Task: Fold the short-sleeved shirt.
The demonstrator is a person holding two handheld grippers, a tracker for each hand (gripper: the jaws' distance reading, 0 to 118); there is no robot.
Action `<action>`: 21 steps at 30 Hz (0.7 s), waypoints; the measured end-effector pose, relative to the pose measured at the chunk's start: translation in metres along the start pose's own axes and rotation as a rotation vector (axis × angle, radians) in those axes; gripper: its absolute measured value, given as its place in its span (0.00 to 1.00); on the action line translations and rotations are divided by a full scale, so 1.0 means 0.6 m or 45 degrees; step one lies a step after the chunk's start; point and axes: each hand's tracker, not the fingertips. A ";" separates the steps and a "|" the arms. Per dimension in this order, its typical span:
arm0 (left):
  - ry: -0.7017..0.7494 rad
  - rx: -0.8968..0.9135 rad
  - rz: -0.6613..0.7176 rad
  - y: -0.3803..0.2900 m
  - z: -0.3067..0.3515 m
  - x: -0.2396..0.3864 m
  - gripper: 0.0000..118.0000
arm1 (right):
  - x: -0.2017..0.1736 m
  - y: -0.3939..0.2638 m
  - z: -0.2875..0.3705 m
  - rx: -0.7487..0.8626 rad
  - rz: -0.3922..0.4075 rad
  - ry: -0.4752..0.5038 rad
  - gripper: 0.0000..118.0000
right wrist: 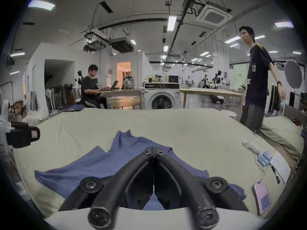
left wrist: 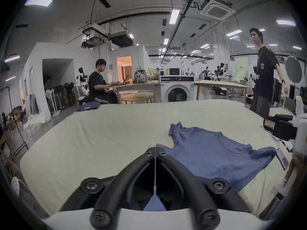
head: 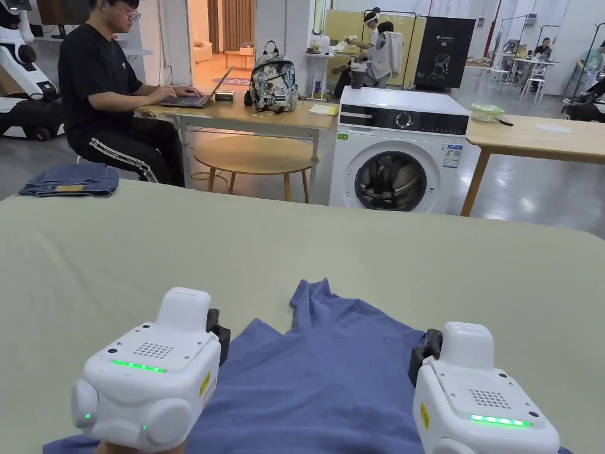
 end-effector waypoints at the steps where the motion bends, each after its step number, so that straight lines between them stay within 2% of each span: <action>1: 0.003 -0.035 0.016 -0.003 0.000 -0.006 0.00 | -0.003 0.000 -0.001 0.002 0.015 0.006 0.00; 6: 0.034 -0.277 0.120 -0.032 -0.006 -0.095 0.00 | -0.016 -0.001 -0.009 -0.002 0.111 0.034 0.00; 14: 0.032 -0.606 0.453 -0.091 -0.033 -0.300 0.00 | -0.023 -0.022 -0.042 -0.096 0.111 0.069 0.00; 17: 0.088 -0.737 0.473 -0.092 -0.042 -0.332 0.00 | -0.027 -0.033 -0.052 -0.130 0.116 0.077 0.00; 18: 0.114 -0.765 0.481 -0.096 -0.048 -0.345 0.05 | -0.028 -0.037 -0.054 -0.139 0.120 0.078 0.00; 19: 0.121 -0.800 0.492 -0.100 -0.054 -0.354 0.18 | -0.030 -0.039 -0.056 -0.148 0.125 0.080 0.00; 20: 0.119 -0.849 0.519 -0.101 -0.052 -0.346 0.41 | -0.031 -0.042 -0.058 -0.159 0.131 0.081 0.00; 21: 0.129 -0.878 0.556 -0.107 -0.057 -0.352 0.55 | -0.032 -0.044 -0.061 -0.169 0.135 0.082 0.00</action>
